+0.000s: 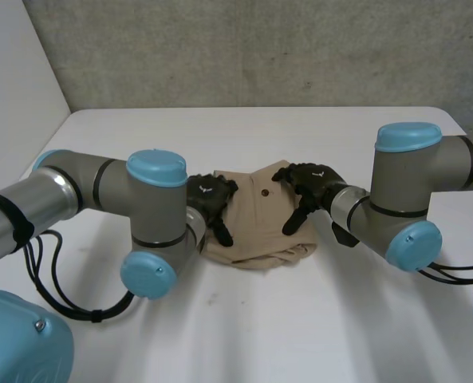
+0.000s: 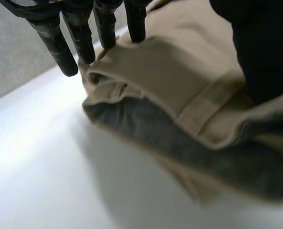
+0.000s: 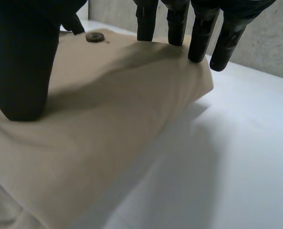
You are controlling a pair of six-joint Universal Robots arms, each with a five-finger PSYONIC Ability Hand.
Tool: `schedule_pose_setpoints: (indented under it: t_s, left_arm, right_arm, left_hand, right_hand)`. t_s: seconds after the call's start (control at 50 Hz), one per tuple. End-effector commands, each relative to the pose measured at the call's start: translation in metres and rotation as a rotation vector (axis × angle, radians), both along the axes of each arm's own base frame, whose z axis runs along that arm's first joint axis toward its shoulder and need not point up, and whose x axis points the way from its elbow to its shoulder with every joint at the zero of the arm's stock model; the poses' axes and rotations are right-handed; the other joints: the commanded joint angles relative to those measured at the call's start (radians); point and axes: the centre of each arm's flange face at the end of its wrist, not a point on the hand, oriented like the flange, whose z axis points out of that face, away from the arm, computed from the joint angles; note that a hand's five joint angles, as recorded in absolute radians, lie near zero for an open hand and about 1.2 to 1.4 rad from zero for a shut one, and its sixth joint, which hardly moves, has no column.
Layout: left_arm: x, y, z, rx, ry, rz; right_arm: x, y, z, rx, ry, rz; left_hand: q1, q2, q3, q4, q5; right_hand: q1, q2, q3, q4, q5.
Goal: Fold the shorts.
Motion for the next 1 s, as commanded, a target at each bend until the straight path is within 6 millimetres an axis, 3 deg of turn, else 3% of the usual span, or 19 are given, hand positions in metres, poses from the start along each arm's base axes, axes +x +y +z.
schedule_pose_setpoints:
  t_s: [0.02,0.14,0.22,0.3,0.38,0.44,0.46,0.56,0.62,0.72,1.0]
  left_arm:
    - [0.013,-0.004,-0.007,-0.022,-0.131,0.007]
    - [0.007,0.006,0.001,-0.033,-0.123,-0.025]
    - [-0.001,0.016,0.037,-0.100,-0.074,-0.048]
    - [0.001,0.022,0.064,-0.144,-0.040,-0.049]
    - [0.011,0.025,0.105,-0.206,0.018,-0.026]
    - [0.027,0.025,0.138,-0.245,0.083,0.022]
    - [0.043,0.018,0.155,-0.264,0.123,0.074]
    - [0.096,-0.001,0.201,-0.307,0.249,0.233]
    - [0.121,0.000,0.218,-0.301,0.298,0.291]
    - [0.142,0.009,0.231,-0.257,0.317,0.278]
    - [0.148,0.044,0.229,-0.174,0.374,0.238]
  right_arm:
    - [-0.004,-0.001,-0.010,-0.096,0.175,0.003]
    - [0.000,0.005,-0.007,-0.145,0.238,0.019]
    - [0.005,0.010,0.013,-0.186,0.209,0.027]
    - [0.006,0.014,0.050,-0.252,0.155,0.013]
    - [0.000,0.018,0.110,-0.370,0.023,-0.064]
    - [-0.008,0.022,0.140,-0.438,-0.034,-0.126]
    - [-0.016,0.025,0.157,-0.471,-0.058,-0.173]
    - [-0.038,0.038,0.194,-0.547,-0.077,-0.297]
    - [-0.054,0.041,0.199,-0.535,-0.045,-0.358]
    - [-0.070,0.051,0.196,-0.466,0.009,-0.379]
    - [-0.097,0.068,0.187,-0.395,0.063,-0.419]
  left_hand:
    - [0.010,0.006,-0.011,-0.004,-0.001]
    - [-0.002,-0.006,-0.023,-0.016,-0.013]
    - [-0.013,-0.018,-0.035,-0.027,-0.025]
    - [-0.016,-0.021,-0.038,-0.030,-0.028]
    - [-0.028,-0.032,-0.050,-0.042,-0.040]
    - [-0.031,-0.035,-0.053,-0.045,-0.043]
    - [-0.034,-0.038,-0.055,-0.048,-0.045]
    - [-0.034,-0.038,-0.056,-0.048,-0.045]
    - [-0.034,-0.038,-0.056,-0.048,-0.045]
    - [-0.037,-0.041,-0.058,-0.051,-0.048]
    - [-0.037,-0.041,-0.058,-0.051,-0.048]
  right_hand:
    - [-0.009,-0.042,-0.031,-0.054,-0.068]
    - [-0.009,-0.042,-0.031,-0.054,-0.068]
    - [-0.009,-0.042,-0.031,-0.054,-0.068]
    - [-0.009,-0.042,-0.031,-0.054,-0.068]
    - [-0.009,-0.042,-0.031,-0.054,-0.068]
    - [-0.009,-0.042,-0.031,-0.054,-0.068]
    - [-0.009,-0.042,-0.031,-0.054,-0.068]
    - [-0.009,-0.042,-0.031,-0.054,-0.068]
    - [-0.009,-0.042,-0.031,-0.054,-0.068]
    - [-0.009,-0.042,-0.031,-0.054,-0.068]
    - [-0.009,-0.042,-0.031,-0.054,-0.068]
